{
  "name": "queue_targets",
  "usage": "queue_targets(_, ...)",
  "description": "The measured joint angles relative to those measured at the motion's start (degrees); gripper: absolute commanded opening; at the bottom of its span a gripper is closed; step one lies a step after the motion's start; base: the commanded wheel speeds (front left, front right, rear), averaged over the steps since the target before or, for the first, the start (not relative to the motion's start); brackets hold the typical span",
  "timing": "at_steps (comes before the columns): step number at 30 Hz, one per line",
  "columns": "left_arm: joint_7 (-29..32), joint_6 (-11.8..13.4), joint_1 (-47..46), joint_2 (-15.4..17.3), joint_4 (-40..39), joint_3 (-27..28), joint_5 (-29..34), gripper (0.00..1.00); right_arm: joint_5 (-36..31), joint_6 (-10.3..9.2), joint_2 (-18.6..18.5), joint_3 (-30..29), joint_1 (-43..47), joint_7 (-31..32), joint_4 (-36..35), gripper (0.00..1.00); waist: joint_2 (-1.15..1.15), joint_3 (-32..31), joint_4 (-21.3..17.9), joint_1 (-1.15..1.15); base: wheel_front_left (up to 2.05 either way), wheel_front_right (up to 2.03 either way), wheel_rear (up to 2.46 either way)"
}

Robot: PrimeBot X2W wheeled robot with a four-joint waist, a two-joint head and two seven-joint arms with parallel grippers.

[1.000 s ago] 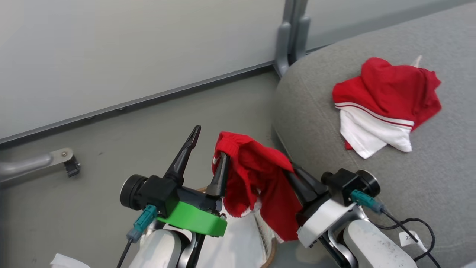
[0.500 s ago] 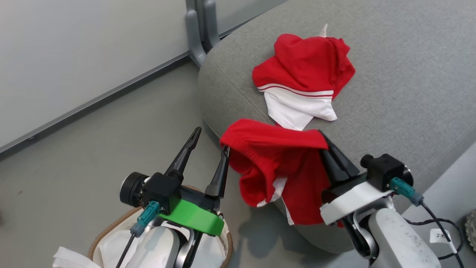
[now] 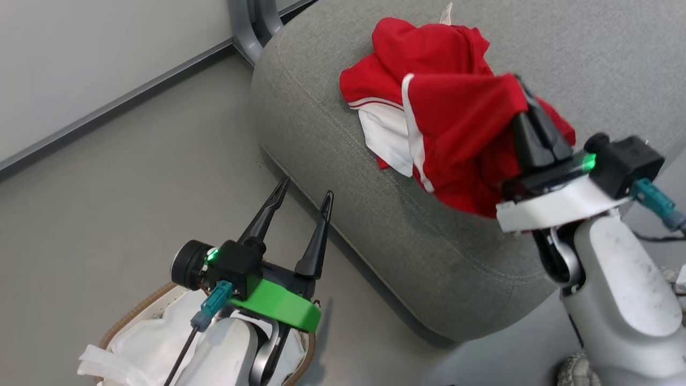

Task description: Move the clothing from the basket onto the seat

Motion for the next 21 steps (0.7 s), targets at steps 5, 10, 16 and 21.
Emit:
queue_targets(5,0.0,-0.1,-0.4,0.0,-0.2,0.6,0.6,1.0,-1.4,0.0,-4.2,1.6,-9.9,0.0,-0.3,0.0,0.0,2.0,0.2,0.0,0.0,0.0,0.0)
queue_targets(10,0.0,-0.2,-2.3,0.0,-0.6,0.3,1.8,1.0,-2.8,0.01,-7.9,1.5,-18.8,0.0,2.1,0.0,0.0,4.6,1.2,0.0,0.0,0.0,0.0)
queue_targets(16,0.0,-0.3,-5.2,0.0,-0.4,-0.2,3.3,1.0,-6.6,0.01,-11.8,-1.8,-25.1,0.0,9.1,0.0,0.0,8.4,3.2,0.0,0.0,0.0,0.0)
queue_targets(21,0.0,-0.3,-7.7,0.0,0.0,-1.0,4.2,1.0,-10.7,0.01,-14.1,-7.8,-27.6,0.0,16.4,0.0,0.0,11.9,5.5,0.01,0.0,0.0,0.0)
